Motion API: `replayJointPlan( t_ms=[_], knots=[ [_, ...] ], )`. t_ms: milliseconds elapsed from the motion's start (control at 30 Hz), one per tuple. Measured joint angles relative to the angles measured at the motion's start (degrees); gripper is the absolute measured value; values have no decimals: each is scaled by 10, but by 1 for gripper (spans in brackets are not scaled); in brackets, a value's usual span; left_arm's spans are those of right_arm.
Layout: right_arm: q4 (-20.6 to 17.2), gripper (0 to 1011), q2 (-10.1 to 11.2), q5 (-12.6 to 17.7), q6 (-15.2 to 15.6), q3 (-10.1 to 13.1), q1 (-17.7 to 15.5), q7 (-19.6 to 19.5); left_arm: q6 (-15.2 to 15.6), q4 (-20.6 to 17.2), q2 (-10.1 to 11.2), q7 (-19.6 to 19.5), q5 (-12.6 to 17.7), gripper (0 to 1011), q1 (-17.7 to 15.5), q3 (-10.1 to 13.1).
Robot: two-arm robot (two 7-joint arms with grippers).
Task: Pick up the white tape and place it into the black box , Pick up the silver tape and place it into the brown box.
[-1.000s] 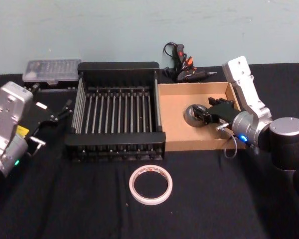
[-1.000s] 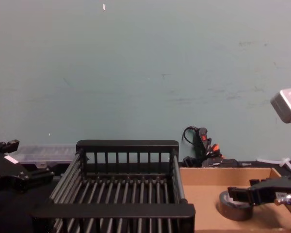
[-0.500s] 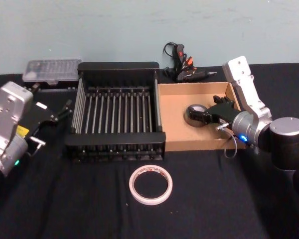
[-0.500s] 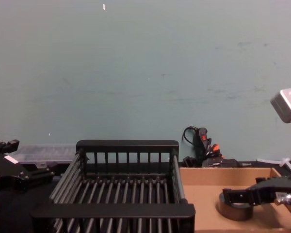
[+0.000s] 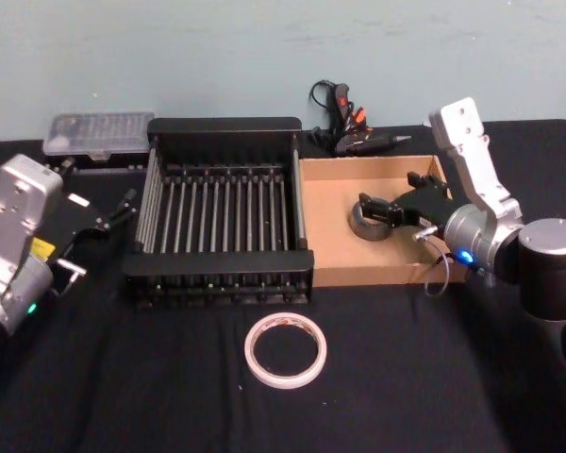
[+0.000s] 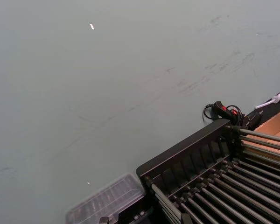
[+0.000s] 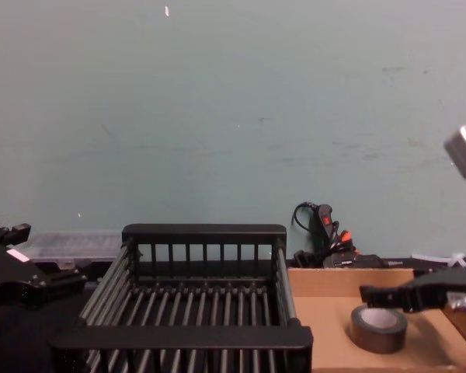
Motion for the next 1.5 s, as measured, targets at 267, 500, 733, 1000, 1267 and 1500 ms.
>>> replayJointPlan(
  t_ms=[267,500,733,1000,1267,1500],
  knots=[
    [-77,1002,15,11,4,14,-34,8,0,0,0,0,0,1001,0,0],
    [-156,1000,44,24,-24,21,-83,28,0,0,0,0,0,1001,0,0],
    [-211,1002,77,47,-88,29,-137,55,0,0,0,0,0,1001,0,0],
    [-251,1002,116,81,-141,31,-197,95,0,0,0,0,0,1001,0,0],
    [-265,1000,140,97,-147,16,-231,111,0,0,0,0,0,1001,0,0],
    [-265,1000,152,103,-138,-6,-241,116,0,0,0,0,0,1001,0,0]
  ],
)
